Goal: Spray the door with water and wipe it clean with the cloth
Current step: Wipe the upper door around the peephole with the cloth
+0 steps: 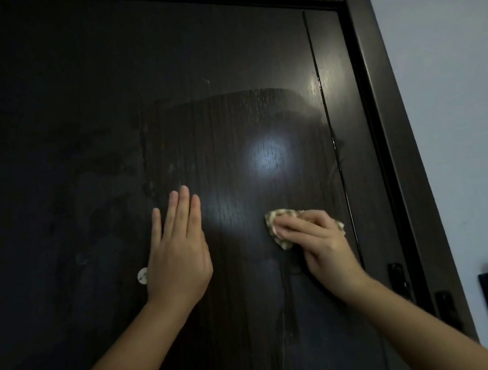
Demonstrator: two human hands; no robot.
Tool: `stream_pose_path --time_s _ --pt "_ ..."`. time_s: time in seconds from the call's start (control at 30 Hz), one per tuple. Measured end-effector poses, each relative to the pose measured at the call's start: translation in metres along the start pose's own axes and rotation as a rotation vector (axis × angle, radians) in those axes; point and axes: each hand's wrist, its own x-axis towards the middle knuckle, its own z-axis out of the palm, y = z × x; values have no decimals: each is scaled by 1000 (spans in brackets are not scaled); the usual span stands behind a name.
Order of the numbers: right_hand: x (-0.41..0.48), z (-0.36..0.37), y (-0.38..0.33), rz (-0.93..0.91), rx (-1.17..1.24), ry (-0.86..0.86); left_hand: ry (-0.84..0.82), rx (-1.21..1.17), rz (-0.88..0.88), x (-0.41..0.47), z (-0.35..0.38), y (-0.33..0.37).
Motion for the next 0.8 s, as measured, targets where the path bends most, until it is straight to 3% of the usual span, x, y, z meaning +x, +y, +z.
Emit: stream_pose_path --time_s 0.07,0.3,0.6,0.8 --pt "5 -18 20 -58 -32 -27 7 -1 -1 0 0 0" --pt "82 -27 67 383 -117 145 9 -4 0 0 2 -1" --pt "-68 -38 0 347 -127 75 -25 -28 14 -4 -6 1" --pt "-26 -20 -19 421 -19 66 -115 59 75 -40 -14 1"
